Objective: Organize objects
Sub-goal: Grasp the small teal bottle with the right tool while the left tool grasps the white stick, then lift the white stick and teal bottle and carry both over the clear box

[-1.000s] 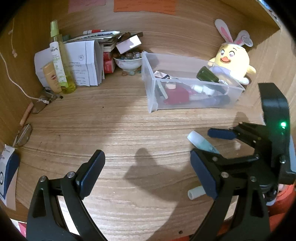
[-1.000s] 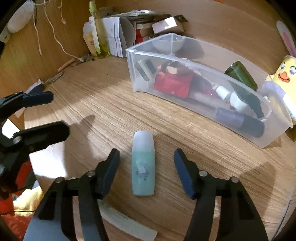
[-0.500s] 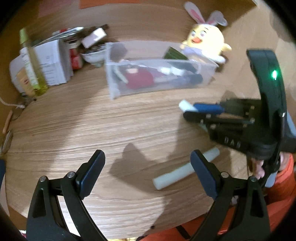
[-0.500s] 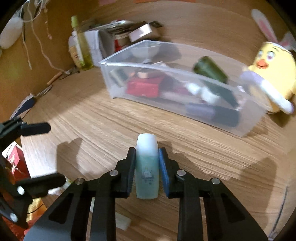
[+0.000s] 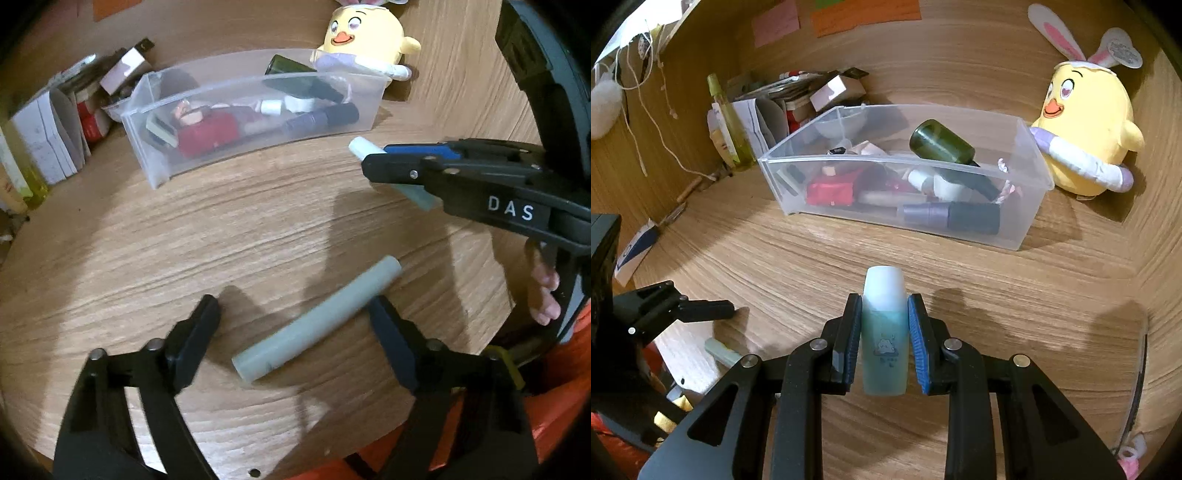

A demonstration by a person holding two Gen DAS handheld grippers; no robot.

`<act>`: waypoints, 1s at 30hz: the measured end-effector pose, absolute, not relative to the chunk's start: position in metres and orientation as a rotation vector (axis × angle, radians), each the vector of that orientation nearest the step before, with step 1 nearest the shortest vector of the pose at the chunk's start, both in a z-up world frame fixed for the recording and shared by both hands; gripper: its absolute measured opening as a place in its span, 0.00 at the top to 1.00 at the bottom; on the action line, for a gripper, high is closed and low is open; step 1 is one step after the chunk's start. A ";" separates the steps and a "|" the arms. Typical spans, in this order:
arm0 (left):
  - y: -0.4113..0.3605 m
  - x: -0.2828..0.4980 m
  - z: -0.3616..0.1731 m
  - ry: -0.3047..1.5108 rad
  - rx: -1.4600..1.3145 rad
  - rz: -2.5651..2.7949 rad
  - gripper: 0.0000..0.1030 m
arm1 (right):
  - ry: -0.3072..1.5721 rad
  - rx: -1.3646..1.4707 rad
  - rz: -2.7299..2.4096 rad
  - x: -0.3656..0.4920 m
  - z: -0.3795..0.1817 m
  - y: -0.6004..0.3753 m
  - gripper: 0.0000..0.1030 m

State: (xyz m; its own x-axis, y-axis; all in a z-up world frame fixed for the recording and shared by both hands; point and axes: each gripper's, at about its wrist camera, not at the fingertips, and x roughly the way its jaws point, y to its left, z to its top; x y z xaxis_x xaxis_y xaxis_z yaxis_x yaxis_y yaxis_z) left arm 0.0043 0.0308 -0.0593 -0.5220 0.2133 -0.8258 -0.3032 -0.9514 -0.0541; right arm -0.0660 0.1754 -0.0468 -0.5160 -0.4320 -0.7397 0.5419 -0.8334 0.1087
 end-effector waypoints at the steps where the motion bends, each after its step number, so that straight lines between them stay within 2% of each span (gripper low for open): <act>1: 0.029 0.004 -0.059 0.141 -1.334 2.511 0.34 | 0.180 1.080 -2.329 -0.066 -0.046 0.175 0.78; 3: 0.026 0.003 -0.058 0.130 -1.323 2.524 0.44 | 0.175 1.079 -2.325 -0.066 -0.046 0.175 0.78; 5: 0.021 0.002 -0.057 0.120 -1.319 2.545 0.61 | 0.175 1.077 -2.319 -0.066 -0.047 0.174 0.78; 6: 0.019 0.000 -0.057 0.109 -1.318 2.550 0.65 | 0.178 1.076 -2.316 -0.065 -0.047 0.172 0.78; 8: 0.015 -0.003 -0.057 0.076 -1.316 2.554 0.81 | 0.178 1.075 -2.309 -0.065 -0.048 0.169 0.78; 10: 0.012 -0.006 -0.058 0.056 -1.314 2.562 0.86 | 0.181 1.078 -2.303 -0.066 -0.049 0.165 0.78; 30: -0.008 -0.013 -0.024 -0.083 -1.154 2.719 0.86 | 0.173 1.009 -2.305 -0.068 -0.031 0.155 0.78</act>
